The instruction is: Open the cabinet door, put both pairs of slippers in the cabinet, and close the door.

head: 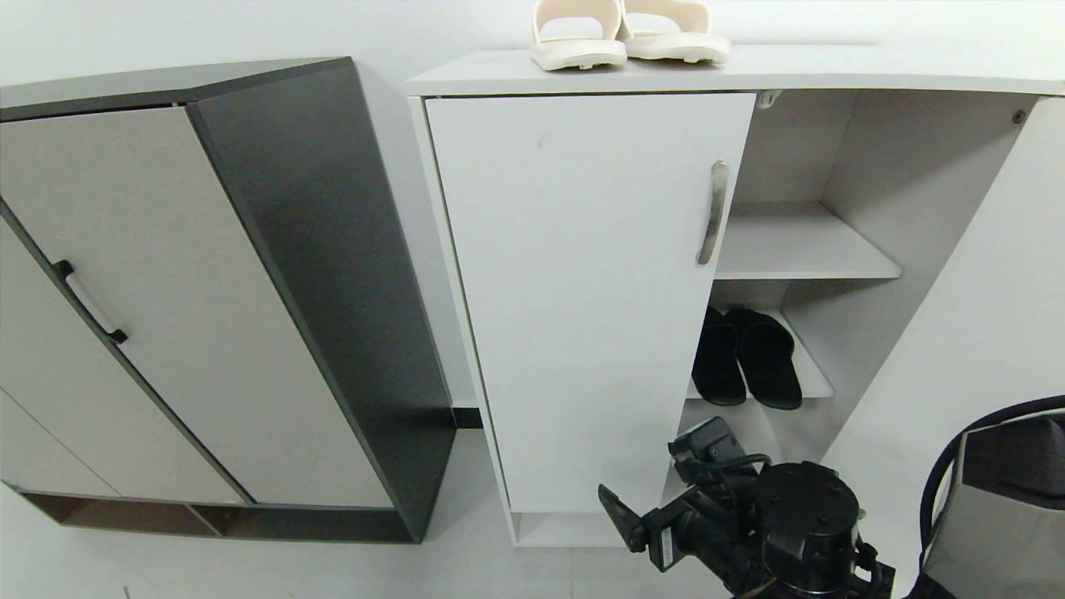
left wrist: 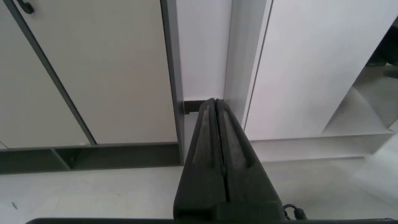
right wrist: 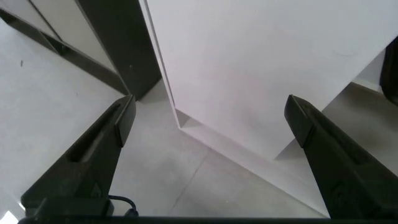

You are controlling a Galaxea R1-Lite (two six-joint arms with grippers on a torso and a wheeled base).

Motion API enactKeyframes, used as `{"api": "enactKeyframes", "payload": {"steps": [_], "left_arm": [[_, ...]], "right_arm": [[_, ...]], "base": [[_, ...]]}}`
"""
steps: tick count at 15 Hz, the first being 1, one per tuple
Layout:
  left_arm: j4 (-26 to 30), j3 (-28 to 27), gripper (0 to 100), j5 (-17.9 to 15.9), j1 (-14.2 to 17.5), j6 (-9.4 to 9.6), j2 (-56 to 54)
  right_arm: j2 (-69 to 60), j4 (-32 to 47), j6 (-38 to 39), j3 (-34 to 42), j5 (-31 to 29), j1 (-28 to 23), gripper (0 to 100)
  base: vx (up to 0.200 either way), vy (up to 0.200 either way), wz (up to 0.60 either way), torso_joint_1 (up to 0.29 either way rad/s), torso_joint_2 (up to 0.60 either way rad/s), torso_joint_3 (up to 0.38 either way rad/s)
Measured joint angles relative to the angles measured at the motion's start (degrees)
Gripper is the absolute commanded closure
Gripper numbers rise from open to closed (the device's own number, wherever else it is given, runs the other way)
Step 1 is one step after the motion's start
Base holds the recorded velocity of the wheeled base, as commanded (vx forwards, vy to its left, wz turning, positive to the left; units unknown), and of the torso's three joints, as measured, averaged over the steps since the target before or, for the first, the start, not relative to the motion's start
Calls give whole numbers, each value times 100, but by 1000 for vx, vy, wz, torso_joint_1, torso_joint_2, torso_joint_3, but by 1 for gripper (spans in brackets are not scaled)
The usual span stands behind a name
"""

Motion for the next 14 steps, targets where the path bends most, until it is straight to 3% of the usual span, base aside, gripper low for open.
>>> {"api": "enactKeyframes", "payload": {"steps": [8, 14], "left_arm": [[0, 0, 100, 2, 0, 1, 0], [-13, -4, 100, 5, 2, -7, 0]], "right_arm": [[35, 2, -22, 2, 105, -5, 0], [68, -56, -33, -7, 105, 4, 0]], "base": [[0, 0, 0, 0, -8, -6], [0, 0, 0, 28, -348, -333]]}}
